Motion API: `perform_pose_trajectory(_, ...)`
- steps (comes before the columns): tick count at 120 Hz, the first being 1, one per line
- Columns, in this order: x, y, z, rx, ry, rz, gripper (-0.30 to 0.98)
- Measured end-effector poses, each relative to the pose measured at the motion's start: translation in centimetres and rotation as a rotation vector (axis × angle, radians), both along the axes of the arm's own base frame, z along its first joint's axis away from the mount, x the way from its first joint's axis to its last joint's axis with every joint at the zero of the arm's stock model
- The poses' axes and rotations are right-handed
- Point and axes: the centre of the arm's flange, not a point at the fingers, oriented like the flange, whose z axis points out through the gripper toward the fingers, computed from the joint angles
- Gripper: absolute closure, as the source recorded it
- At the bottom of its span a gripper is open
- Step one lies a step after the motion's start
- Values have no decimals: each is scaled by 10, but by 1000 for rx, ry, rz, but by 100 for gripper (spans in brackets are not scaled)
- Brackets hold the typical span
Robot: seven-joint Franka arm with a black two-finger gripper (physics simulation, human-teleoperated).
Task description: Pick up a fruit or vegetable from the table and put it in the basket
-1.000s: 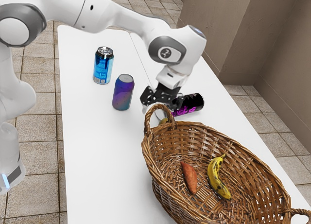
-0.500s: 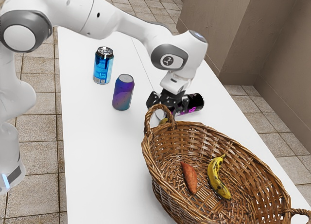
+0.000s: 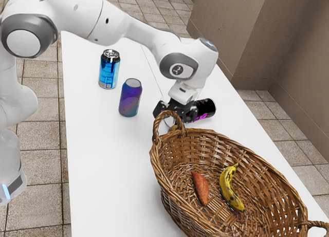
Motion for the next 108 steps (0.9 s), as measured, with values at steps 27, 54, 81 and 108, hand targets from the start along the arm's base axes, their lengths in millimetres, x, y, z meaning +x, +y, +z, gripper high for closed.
perform_pose_trajectory(27, 1, -3, -8, 2, 12, 2, -13)
perform_pose_trajectory(54, 2, -9, -14, -2, 22, -1, 2)
perform_pose_trajectory(81, 3, -7, -16, -21, 23, 17, 30)
perform_pose_trajectory(108, 6, -2, -25, -8, 27, 31, 33)
